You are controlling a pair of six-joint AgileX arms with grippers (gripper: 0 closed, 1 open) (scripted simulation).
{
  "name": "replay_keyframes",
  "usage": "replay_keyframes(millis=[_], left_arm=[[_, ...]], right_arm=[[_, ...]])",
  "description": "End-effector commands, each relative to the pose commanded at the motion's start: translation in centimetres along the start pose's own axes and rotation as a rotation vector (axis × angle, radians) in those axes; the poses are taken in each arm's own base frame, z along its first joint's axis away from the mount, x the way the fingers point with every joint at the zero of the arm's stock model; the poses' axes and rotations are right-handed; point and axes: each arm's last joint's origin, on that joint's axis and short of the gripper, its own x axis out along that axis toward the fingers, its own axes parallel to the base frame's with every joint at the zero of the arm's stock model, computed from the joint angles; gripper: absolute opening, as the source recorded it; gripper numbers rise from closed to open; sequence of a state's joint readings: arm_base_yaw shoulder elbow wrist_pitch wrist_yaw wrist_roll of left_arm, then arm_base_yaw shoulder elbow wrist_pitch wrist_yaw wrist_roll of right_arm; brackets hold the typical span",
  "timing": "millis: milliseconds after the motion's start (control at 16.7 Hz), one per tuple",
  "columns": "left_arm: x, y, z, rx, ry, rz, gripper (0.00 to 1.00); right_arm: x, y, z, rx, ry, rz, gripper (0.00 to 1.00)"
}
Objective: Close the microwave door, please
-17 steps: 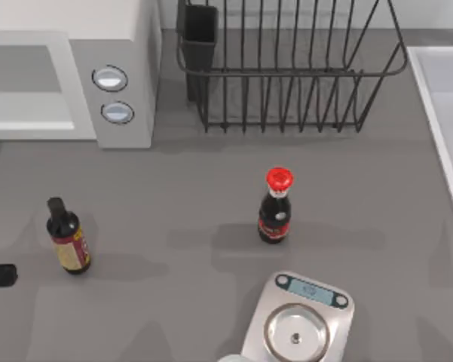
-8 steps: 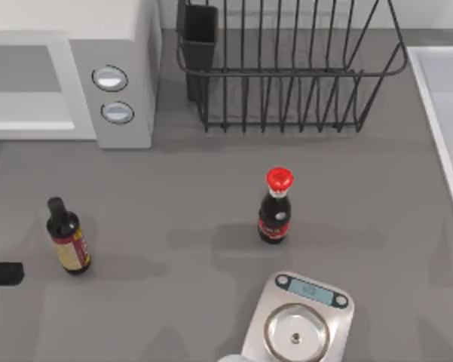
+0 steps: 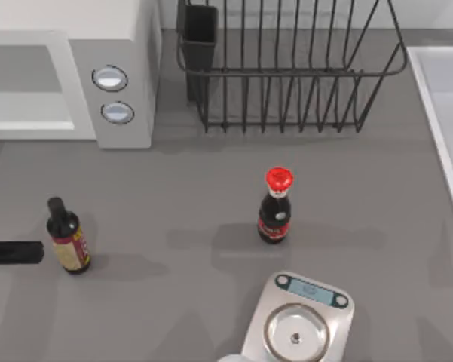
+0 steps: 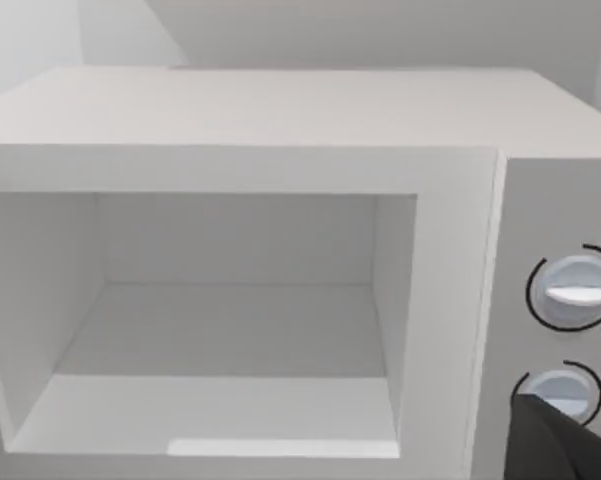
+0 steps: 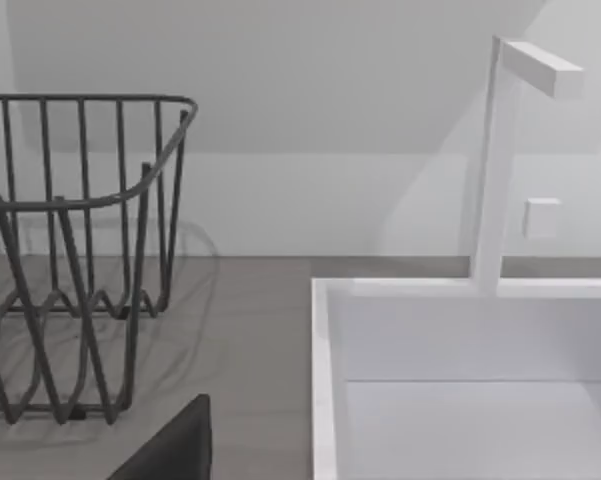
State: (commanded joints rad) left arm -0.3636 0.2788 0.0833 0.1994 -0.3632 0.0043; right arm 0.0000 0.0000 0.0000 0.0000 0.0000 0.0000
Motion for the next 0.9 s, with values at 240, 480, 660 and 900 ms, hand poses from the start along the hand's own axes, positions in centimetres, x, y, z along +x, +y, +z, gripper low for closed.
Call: replay_keyframes(millis=[240, 480, 660, 900], left_arm=[[0.1, 0.0, -0.1, 0.001, 0.003, 0.001, 0.0], [0.0, 0.7, -0.5, 0.001, 0.003, 0.001, 0.0], [-0.1, 1.8, -1.1, 0.001, 0.002, 0.001, 0.0], [-0.3, 2.8, -1.8, 0.001, 0.003, 0.001, 0.0]], right_arm=[[0.0, 0.0, 0.0, 0.0, 0.0, 0.0, 1.0], [0.0, 0.0, 0.0, 0.0, 0.0, 0.0, 1.0], [0.0, 0.0, 0.0, 0.0, 0.0, 0.0, 1.0], [0.0, 0.0, 0.0, 0.0, 0.0, 0.0, 1.0]])
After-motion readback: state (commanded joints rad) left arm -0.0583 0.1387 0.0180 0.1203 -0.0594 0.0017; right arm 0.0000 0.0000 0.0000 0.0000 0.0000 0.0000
